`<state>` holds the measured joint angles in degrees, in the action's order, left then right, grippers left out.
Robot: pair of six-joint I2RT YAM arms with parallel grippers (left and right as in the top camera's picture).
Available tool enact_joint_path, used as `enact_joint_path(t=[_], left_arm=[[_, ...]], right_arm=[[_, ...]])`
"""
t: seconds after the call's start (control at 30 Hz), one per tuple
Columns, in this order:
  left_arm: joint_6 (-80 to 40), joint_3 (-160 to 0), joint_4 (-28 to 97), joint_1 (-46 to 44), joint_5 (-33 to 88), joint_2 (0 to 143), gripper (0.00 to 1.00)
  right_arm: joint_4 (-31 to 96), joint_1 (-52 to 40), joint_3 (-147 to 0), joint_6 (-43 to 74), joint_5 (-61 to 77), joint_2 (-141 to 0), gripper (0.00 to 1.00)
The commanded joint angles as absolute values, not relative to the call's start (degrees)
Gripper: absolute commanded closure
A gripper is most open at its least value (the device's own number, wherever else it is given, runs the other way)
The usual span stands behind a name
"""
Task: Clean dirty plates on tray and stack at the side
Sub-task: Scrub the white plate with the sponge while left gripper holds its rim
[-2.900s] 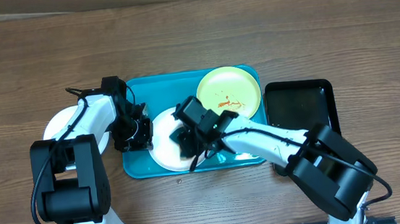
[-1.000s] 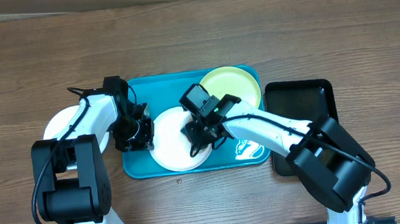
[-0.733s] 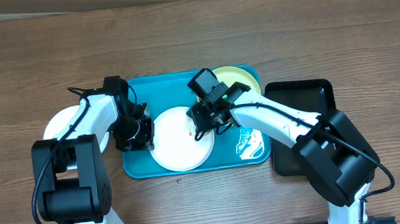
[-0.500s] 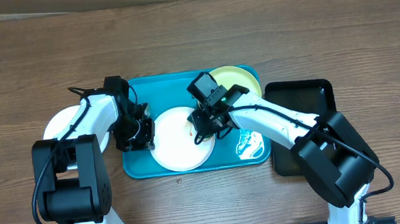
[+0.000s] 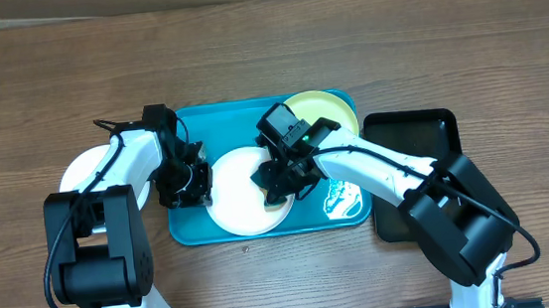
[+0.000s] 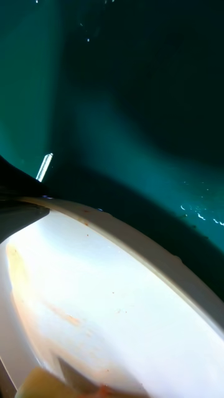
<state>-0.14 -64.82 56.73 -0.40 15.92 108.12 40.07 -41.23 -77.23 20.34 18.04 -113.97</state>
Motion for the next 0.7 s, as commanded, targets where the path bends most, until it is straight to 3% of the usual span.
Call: enact_joint_path(t=[0.0, 0.67], left_arm=[[-0.43, -63.94, 56.95, -0.91, 15.03, 109.40, 0.96], [-0.45, -63.94, 56.95, -0.91, 15.05, 109.40, 0.96]], right_arm=[[39.53, -40.80, -79.96, 18.85, 18.55, -108.97, 0.96], [39.00, -46.37, -79.79, 19.07, 11.05, -119.68, 0.92]])
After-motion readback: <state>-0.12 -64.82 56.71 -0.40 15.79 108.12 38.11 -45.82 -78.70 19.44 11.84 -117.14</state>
